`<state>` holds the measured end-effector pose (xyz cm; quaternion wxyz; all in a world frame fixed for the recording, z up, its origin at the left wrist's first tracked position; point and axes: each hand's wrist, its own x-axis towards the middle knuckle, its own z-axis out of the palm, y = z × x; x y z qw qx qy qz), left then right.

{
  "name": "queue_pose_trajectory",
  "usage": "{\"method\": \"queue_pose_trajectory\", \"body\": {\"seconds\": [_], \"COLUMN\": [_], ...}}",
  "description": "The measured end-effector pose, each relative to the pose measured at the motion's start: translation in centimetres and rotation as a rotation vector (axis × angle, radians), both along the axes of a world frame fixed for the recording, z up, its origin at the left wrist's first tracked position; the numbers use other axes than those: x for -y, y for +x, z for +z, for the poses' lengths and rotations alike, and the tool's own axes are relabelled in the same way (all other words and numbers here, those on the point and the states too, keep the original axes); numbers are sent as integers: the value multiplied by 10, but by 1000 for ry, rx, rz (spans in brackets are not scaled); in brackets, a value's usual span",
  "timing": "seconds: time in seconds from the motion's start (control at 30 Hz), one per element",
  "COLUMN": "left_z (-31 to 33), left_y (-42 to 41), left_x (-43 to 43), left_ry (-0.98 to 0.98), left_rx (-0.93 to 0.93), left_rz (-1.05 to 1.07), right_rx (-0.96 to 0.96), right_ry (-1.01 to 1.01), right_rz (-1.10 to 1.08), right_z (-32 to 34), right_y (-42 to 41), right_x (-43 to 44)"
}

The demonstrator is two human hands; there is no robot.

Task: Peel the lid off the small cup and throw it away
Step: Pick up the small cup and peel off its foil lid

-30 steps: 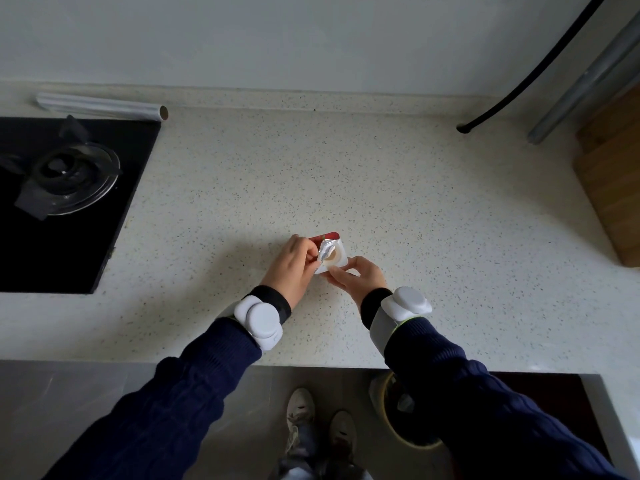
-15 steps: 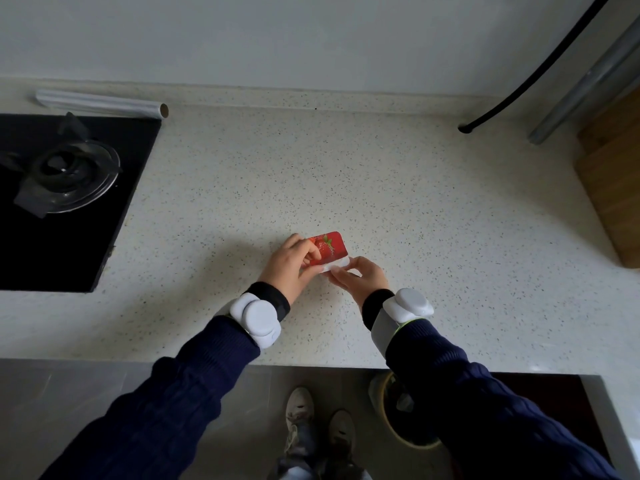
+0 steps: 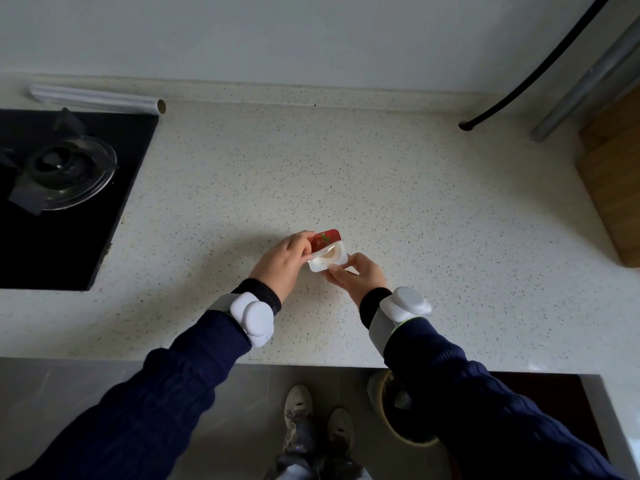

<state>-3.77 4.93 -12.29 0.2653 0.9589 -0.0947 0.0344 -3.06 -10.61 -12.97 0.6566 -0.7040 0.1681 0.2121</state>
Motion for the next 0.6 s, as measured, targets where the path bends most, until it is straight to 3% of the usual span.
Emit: {"method": "queue_pose_trajectory", "body": {"seconds": [0.17,0.4,0.6], "left_z": [3,14,22], "left_y": [9,28,44], "left_x": [-2,-7,-5], "left_ry": [-121,-106,-283], "left_rx": [-41,-36,-84], "left_rz": [65,157,209], "right_rx": [23,4,9], "right_ry": [14,50,18], "right_rz": [-25,-17,-3], "right_z": [1,-2,-3], "right_y": [1,1,3], "right_x": [-3,-1,0]}}
